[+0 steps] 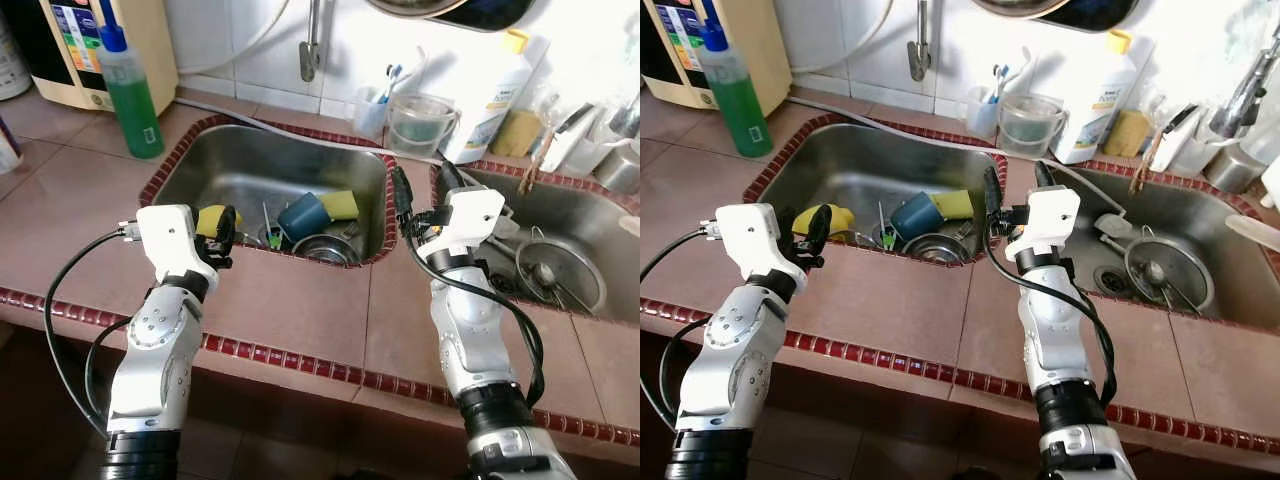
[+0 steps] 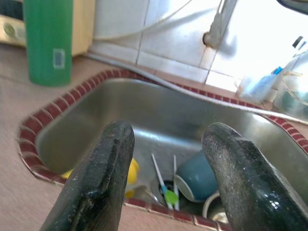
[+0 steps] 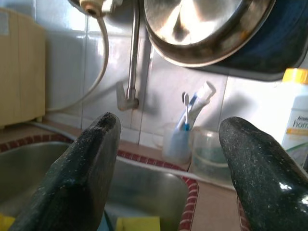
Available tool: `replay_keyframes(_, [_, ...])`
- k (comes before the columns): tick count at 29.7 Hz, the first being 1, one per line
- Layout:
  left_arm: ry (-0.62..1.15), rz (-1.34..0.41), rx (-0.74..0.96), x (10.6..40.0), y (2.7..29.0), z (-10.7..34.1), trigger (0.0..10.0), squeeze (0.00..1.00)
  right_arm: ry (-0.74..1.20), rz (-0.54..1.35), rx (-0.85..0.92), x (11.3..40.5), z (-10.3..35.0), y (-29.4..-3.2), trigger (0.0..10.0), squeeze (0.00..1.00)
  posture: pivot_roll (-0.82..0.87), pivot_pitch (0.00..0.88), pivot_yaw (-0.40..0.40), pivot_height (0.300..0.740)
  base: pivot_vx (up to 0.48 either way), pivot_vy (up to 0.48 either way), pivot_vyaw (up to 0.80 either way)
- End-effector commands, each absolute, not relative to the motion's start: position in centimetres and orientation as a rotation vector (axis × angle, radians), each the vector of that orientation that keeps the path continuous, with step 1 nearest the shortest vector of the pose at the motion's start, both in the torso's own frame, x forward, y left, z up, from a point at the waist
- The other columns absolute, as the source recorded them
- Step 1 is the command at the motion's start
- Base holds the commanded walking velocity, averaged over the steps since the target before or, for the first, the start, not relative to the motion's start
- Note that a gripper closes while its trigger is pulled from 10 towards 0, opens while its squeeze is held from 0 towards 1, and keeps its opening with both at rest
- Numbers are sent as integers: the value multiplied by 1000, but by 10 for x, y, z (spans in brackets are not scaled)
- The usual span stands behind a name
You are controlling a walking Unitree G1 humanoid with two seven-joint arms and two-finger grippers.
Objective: Kitchen organization
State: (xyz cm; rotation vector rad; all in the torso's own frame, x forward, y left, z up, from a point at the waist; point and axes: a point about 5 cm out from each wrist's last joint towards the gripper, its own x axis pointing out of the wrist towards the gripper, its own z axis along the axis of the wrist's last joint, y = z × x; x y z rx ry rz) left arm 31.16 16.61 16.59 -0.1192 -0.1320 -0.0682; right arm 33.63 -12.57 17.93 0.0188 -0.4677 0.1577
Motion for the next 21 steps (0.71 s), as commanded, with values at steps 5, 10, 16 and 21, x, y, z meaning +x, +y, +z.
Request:
replay_keyframes(5, [-169, -89, -83, 320, 162, 172, 10000, 0, -475, 144, 13, 331, 183, -124, 10000, 0, -135, 4, -72, 732, 0, 0, 0])
replay_keyframes(10, [-187, -120, -47, 317, 157, 170, 10000, 0, -469, 110, 29, 328, 181, -126, 10000, 0, -149, 0, -36, 732, 0, 0, 0])
replay_keyframes(16, [-169, -119, -58, 303, 161, 157, 10000, 0, -443, 86, 27, 316, 168, -127, 10000, 0, -156, 0, -13, 732, 0, 0, 0])
replay_keyframes(21, [-170, -115, -54, 291, 162, 148, 10000, 0, -434, 68, 32, 305, 160, -128, 10000, 0, -156, 2, -7, 732, 0, 0, 0])
